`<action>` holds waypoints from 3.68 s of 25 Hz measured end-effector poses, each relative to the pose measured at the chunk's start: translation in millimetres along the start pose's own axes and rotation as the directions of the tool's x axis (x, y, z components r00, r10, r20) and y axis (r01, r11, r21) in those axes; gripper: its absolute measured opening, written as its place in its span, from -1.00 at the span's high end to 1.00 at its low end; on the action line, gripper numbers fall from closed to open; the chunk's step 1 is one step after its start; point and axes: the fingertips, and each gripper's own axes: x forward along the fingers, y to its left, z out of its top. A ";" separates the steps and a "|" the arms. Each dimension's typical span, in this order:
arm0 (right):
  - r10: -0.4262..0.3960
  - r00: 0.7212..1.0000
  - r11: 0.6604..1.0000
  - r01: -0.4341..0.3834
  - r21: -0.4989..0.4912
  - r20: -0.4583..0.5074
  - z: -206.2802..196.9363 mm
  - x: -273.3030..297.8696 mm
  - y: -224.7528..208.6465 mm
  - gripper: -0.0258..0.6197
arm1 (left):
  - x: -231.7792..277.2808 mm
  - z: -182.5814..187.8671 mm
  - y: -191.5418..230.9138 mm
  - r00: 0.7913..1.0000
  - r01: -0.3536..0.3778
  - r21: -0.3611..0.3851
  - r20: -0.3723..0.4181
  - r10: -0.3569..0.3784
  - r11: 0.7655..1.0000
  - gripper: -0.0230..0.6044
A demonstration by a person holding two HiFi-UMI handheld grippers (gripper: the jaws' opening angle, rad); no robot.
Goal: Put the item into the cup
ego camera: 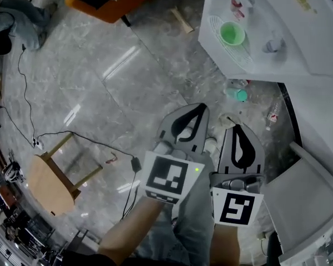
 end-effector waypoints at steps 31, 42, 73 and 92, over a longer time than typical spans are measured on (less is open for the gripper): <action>-0.094 0.992 0.985 0.104 -0.137 0.078 4.2 152.3 -35.1 0.89 | -7.4 -49.9 46.5 0.993 -0.065 -0.124 -0.109 0.052 0.990 0.88; -0.162 0.986 0.986 0.161 0.030 0.038 -15.9 197.5 -80.0 0.89 | -9.9 -62.4 58.4 0.987 -0.032 -0.123 -0.163 0.012 0.992 0.88; -0.203 0.977 0.977 0.206 0.046 -0.068 -28.2 217.5 -107.5 0.89 | -29.6 -94.6 43.3 0.983 0.032 -0.137 -0.176 -0.056 0.990 0.88; -0.052 0.997 0.999 0.051 -0.016 -0.052 -32.7 190.0 -83.1 0.89 | -28.3 -120.0 11.2 0.967 0.075 -0.114 -0.235 -0.100 0.991 0.88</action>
